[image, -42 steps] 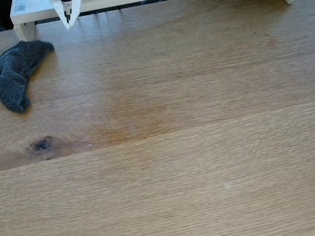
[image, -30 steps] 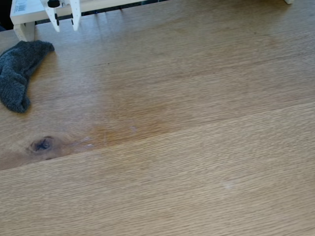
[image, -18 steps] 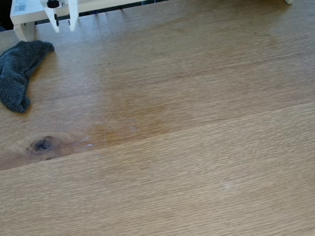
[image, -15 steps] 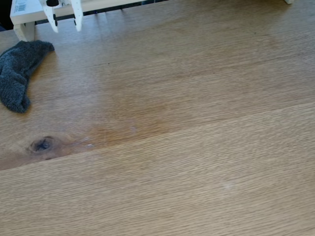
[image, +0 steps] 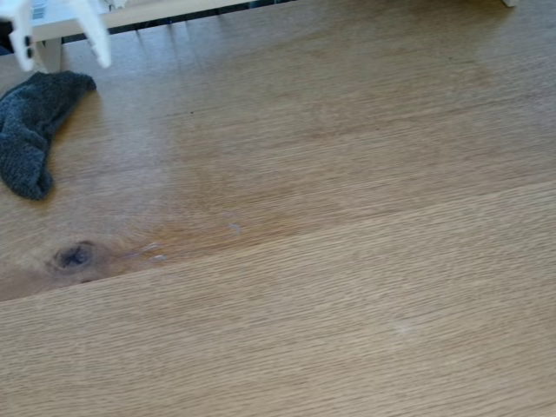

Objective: Clean the area in front of the robot

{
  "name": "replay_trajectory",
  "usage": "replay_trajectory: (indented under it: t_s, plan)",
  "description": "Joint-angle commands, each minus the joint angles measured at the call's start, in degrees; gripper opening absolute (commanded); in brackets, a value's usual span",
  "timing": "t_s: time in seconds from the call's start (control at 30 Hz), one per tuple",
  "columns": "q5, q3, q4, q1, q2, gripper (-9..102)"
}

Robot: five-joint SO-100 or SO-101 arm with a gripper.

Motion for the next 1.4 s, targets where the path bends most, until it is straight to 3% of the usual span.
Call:
replay_trajectory:
  t_s: [0.0,0.23,0.57,0.73,0.93,1.13,1.37]
  plan:
    - [-4.8,-10.1,-5.3,9.4,-11.5,40]
    - [-12.8,-9.8,-17.3,16.1,-32.8,42]
    - [-20.2,-10.8,-39.1,23.1,-55.4,33]
    - [-22.1,-10.8,-39.9,24.4,-57.7,24]
    - [-24.1,-10.8,-41.0,23.9,-60.1,0]
    - [-17.1,-10.8,-42.6,17.2,-50.1,0]
    - [-8.1,-10.8,-32.8,-4.7,-20.6,0]
